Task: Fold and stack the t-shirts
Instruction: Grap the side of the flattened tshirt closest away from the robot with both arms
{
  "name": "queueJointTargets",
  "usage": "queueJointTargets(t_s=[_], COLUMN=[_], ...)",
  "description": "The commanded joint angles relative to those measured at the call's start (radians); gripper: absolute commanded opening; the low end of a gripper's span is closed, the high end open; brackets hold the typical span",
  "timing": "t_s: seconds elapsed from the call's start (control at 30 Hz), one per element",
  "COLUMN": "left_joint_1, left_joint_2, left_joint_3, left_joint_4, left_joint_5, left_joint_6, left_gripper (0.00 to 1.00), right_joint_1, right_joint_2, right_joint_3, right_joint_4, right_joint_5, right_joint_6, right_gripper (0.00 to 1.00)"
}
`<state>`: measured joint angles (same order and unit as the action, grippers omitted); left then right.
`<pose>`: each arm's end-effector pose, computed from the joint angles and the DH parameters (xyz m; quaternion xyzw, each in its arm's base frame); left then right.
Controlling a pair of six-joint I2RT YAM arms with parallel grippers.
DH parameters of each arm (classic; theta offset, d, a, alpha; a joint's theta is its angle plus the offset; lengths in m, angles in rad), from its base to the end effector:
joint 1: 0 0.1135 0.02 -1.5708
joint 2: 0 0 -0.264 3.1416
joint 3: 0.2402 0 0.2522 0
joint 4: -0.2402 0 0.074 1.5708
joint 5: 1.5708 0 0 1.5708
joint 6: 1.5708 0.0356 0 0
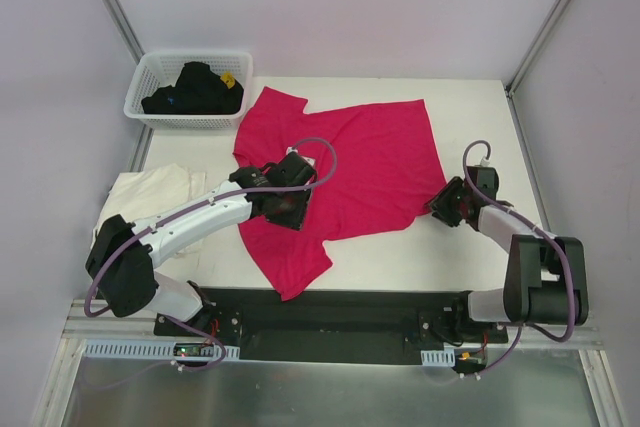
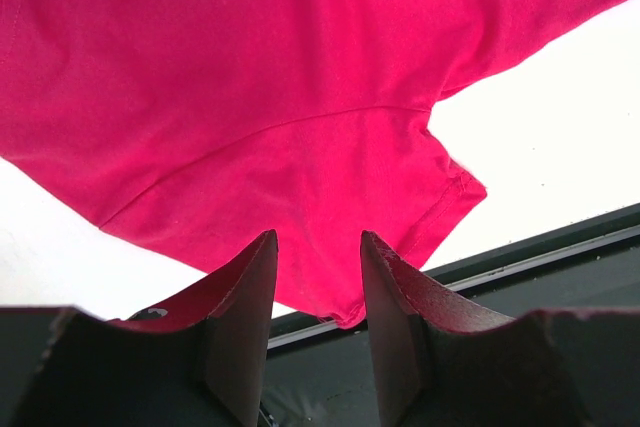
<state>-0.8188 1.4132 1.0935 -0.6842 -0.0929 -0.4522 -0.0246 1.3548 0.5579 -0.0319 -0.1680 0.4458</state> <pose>0.1997 -0.2086 0.2619 0.1621 0.9454 -0.1300 0.2513 0.2513 -0.0002 0.1577 0.1868 0.9102 0.1520 0.3369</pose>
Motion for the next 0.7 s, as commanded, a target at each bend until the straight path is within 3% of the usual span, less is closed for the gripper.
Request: queueJointTargets(t_s=[0.0,0.3,0.53,0.67], left_joint_1=[-0.010,-0.009,-0.008,-0.009], left_joint_2=[-0.025,-0.005,0.009,0.013], left_joint_3=[0.014,0.022,0.026,0.023], left_joint_4=[-0.021,-0.020,-0.020,-0.020], left_joint_5=[-0.033,-0.034,-0.033,-0.033], left_joint_6=[0.021,0.026,0.032,0.037], left_gripper=[0.38,0.38,0.38,0.38], right_joint_1=[-0.008,-0.008,-0.008,-0.006], right_joint_2=[0.040,0.099,0.086,0.069], right_joint_3=[0.027,0.033,0.037,0.043], right_joint_4=[0.027,0.079,0.082,0.072], right_joint_5=[0.022,0.012,0.005,0.002], right_joint_6=[0.004,0.014,0.024,0.030], right_gripper=[0.41,0.32,0.06,0.01])
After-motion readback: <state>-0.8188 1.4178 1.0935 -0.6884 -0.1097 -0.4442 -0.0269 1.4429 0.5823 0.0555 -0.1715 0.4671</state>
